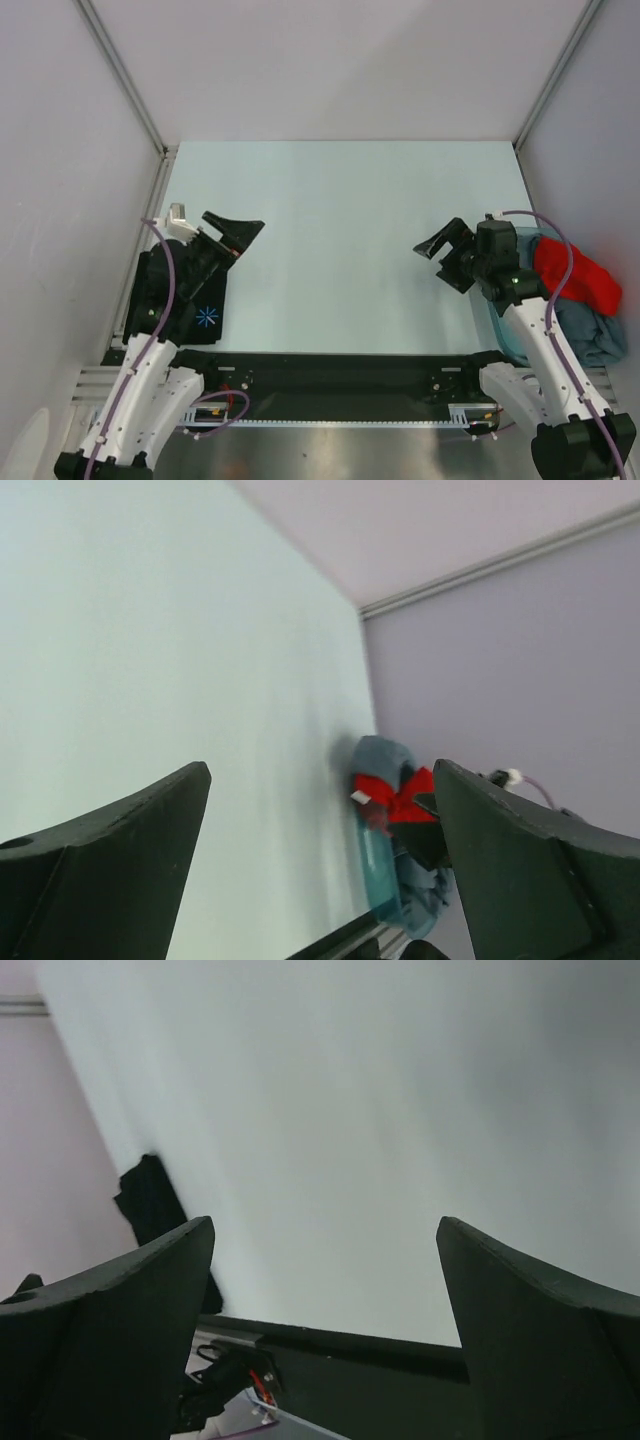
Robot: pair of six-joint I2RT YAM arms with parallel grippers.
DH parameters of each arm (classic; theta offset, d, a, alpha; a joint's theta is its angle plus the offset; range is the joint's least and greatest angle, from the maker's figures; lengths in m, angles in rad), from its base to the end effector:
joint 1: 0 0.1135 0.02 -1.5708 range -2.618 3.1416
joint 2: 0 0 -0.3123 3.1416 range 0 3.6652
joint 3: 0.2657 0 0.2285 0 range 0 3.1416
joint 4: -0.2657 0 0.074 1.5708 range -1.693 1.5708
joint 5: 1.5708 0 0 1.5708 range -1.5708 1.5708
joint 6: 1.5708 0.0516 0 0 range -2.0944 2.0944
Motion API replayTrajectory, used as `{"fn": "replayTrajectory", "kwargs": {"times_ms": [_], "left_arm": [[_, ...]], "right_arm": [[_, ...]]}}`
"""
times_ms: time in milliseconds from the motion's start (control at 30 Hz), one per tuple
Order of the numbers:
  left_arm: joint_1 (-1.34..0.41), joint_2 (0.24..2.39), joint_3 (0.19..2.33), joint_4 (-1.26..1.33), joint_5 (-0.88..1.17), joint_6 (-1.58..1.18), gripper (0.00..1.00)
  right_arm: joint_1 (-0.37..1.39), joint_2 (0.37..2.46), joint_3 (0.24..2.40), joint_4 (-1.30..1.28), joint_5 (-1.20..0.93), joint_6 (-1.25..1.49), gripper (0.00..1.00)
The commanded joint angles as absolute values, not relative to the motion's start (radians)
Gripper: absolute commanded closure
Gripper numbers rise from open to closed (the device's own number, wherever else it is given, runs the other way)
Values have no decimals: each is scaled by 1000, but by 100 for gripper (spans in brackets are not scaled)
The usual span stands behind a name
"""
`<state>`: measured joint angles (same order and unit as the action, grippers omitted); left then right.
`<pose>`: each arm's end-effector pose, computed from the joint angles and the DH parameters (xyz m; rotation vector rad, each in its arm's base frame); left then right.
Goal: Fold and stack the t-shirts
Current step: Grab the tshirt from the pile
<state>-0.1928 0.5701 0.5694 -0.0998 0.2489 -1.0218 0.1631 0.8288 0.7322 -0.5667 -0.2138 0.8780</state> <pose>0.0967 -0.0318 0.3295 -0.5339 1.7148 -1.1042 0.1287 0.0323 0.3055 0.7031 2.2320 0.7844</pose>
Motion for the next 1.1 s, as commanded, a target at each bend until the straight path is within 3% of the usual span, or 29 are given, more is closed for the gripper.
{"fn": "replayTrajectory", "kwargs": {"times_ms": [0,133,233,533,767,833,867,1067], "left_arm": [[-186,658,698,-412,196,-944,0],[-184,690,808,-430,327,-680,0],[-169,670,880,-498,307,-579,0],[-120,684,891,-459,492,-443,0],[-166,730,916,-471,433,-330,0],[-181,744,916,-459,411,-308,0],[-201,761,920,-454,397,-302,0],[-251,818,966,-446,345,-261,0]], "right_arm": [[126,868,837,-745,-71,809,0],[23,925,903,-775,-81,741,0],[-57,963,957,-788,-34,720,0],[-303,1221,1152,-890,330,735,6],[-429,1319,1213,-818,557,606,11],[-446,1356,1236,-805,595,519,8],[-451,1400,1250,-813,618,511,1],[-451,1485,1272,-769,705,489,1]]}}
